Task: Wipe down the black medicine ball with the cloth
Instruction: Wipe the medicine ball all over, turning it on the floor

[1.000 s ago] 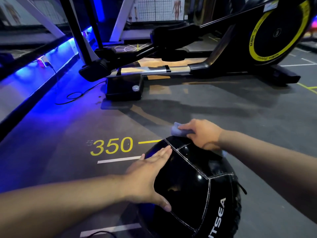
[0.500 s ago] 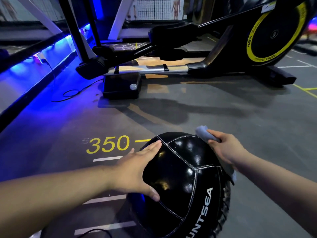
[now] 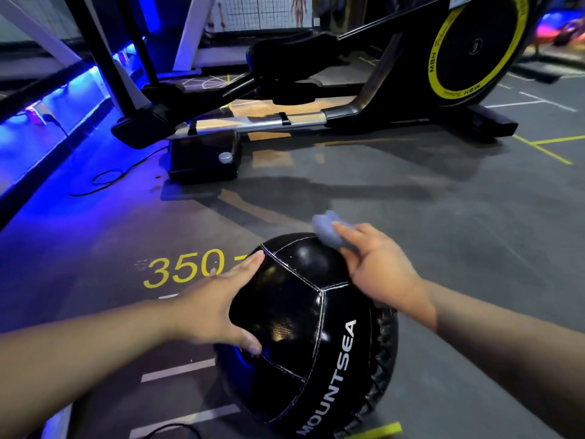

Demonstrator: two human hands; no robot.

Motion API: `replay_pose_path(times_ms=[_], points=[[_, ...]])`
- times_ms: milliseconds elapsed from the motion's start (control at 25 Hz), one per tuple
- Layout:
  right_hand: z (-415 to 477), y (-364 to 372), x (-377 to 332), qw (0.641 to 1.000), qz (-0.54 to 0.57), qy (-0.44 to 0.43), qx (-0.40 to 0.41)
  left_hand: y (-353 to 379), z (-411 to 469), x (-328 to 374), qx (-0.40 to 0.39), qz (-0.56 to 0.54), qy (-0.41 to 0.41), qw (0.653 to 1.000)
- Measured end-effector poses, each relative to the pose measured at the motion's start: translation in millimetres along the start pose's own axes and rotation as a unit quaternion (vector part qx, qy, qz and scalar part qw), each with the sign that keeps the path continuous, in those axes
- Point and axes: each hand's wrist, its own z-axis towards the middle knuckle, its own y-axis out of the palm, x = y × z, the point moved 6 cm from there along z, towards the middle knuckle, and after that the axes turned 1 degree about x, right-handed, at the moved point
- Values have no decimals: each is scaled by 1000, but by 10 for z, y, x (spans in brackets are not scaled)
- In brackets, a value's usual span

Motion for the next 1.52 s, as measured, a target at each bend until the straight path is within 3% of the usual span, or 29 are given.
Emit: replay_pose_path(times_ms=[80, 160, 320, 440, 520, 560, 680, 840, 920, 960, 1040, 1080, 1160, 1240, 1400, 1520], points=[[-50, 0, 500, 984, 38, 164, -58, 27, -11, -119, 0, -22, -6, 1000], [-174, 48, 583, 974, 56, 205, -84, 12, -21, -263, 0, -26, -21, 999], [-207, 34, -109, 992, 110, 47, -48, -214, -40, -633, -13, 42, -85, 995], [-108, 69, -509, 991, 41, -106, -66, -340, -104, -706, -22, -67, -97, 993], [7, 164, -558, 987, 16, -127, -94, -350, -124, -551, -13, -141, -67, 988], [65, 217, -535, 987, 19, -122, -103, -334, -119, -464, -14, -128, -56, 990], [255, 278, -361, 989, 67, -66, -113, -276, -55, -335, -8, 23, -40, 999], [80, 241, -399, 990, 118, -66, -35, -327, 48, -353, -6, 33, -42, 999], [-223, 244, -600, 989, 39, -140, 0, -342, 74, -400, -3, 31, -41, 999], [-410, 254, -770, 974, -24, -226, 5, -353, 82, -425, 0, 28, -42, 999], [-812, 352, -1069, 893, -133, -428, -29, -371, 88, -452, 0, 24, -43, 999], [-957, 406, -1151, 854, -170, -488, -63, -371, 91, -468, 0, 24, -43, 999], [-1058, 464, -1232, 813, -217, -530, -105, -359, 98, -487, -6, 17, -41, 999], [-916, 460, -1217, 826, -229, -507, -90, -333, 89, -525, -9, 3, -37, 999], [-154, 288, -752, 945, -181, -266, -54, -286, 54, -559, -10, 8, -32, 999], [183, 333, -384, 972, -163, -157, -66, -307, 74, -460, -1, 22, -31, 999]])
